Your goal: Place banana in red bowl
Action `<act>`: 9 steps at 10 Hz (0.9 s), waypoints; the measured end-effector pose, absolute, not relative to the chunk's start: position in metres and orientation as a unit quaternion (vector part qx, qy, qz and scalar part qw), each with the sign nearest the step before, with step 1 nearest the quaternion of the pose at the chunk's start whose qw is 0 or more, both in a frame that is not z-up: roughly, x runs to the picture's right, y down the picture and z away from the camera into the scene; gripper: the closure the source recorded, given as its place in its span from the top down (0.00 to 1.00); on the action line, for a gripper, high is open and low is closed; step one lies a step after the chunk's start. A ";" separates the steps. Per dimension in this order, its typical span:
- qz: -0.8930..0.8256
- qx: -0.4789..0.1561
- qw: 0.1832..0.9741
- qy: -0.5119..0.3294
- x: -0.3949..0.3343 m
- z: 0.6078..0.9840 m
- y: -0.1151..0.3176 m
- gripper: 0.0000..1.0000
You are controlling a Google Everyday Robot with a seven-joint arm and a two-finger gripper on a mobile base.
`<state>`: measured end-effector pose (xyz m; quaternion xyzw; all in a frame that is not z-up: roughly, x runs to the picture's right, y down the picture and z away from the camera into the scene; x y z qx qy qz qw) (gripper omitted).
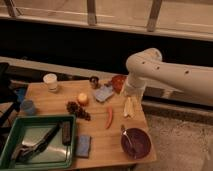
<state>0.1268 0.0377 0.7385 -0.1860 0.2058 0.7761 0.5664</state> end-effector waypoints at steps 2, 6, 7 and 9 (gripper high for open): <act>0.776 -0.186 0.566 0.206 0.119 0.746 0.033 0.65; 0.781 -0.178 0.562 0.206 0.121 0.750 0.033 0.65; 0.783 -0.171 0.561 0.207 0.127 0.759 0.033 0.65; 0.791 -0.174 0.554 0.192 0.135 0.784 0.028 0.65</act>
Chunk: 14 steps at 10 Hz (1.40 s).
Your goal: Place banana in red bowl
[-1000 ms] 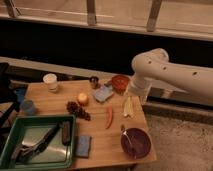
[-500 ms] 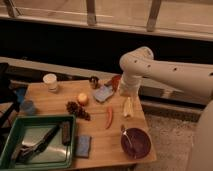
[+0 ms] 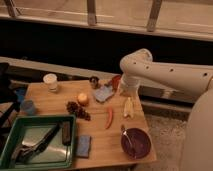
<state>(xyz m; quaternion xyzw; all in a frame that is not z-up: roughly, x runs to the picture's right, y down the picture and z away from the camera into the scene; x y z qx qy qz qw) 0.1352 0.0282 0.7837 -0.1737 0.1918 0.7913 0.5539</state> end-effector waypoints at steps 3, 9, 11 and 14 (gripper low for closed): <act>0.802 -0.194 0.536 0.180 0.152 0.818 0.036 0.65; 0.808 -0.223 0.510 0.194 0.164 0.862 0.059 0.65; 0.807 -0.223 0.511 0.194 0.164 0.862 0.059 0.65; 0.804 -0.213 0.512 0.213 0.167 0.872 0.065 0.65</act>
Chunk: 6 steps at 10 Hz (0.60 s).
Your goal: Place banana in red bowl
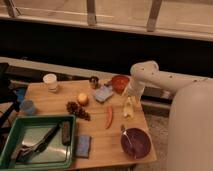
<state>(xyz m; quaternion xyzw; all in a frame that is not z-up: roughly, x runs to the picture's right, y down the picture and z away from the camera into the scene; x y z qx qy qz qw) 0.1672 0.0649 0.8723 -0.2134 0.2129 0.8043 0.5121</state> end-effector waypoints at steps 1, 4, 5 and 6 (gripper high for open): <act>0.804 -0.213 0.512 0.217 0.168 0.878 0.068 0.65; 0.808 -0.236 0.489 0.229 0.175 0.898 0.086 0.65; 0.812 -0.243 0.477 0.232 0.178 0.903 0.092 0.65; 0.817 -0.247 0.465 0.234 0.179 0.906 0.097 0.65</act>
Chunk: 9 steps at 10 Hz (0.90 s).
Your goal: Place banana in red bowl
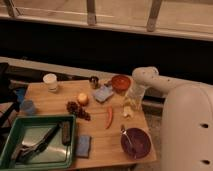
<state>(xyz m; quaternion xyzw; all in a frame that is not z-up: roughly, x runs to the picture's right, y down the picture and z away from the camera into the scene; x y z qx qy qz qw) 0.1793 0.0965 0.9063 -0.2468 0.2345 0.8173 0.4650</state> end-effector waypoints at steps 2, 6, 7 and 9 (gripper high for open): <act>0.824 -0.254 0.447 0.238 0.178 0.910 0.104 0.56; 0.827 -0.267 0.437 0.233 0.171 0.914 0.117 0.15; 0.829 -0.261 0.438 0.229 0.170 0.911 0.113 0.05; 0.834 -0.241 0.446 0.217 0.174 0.903 0.094 0.00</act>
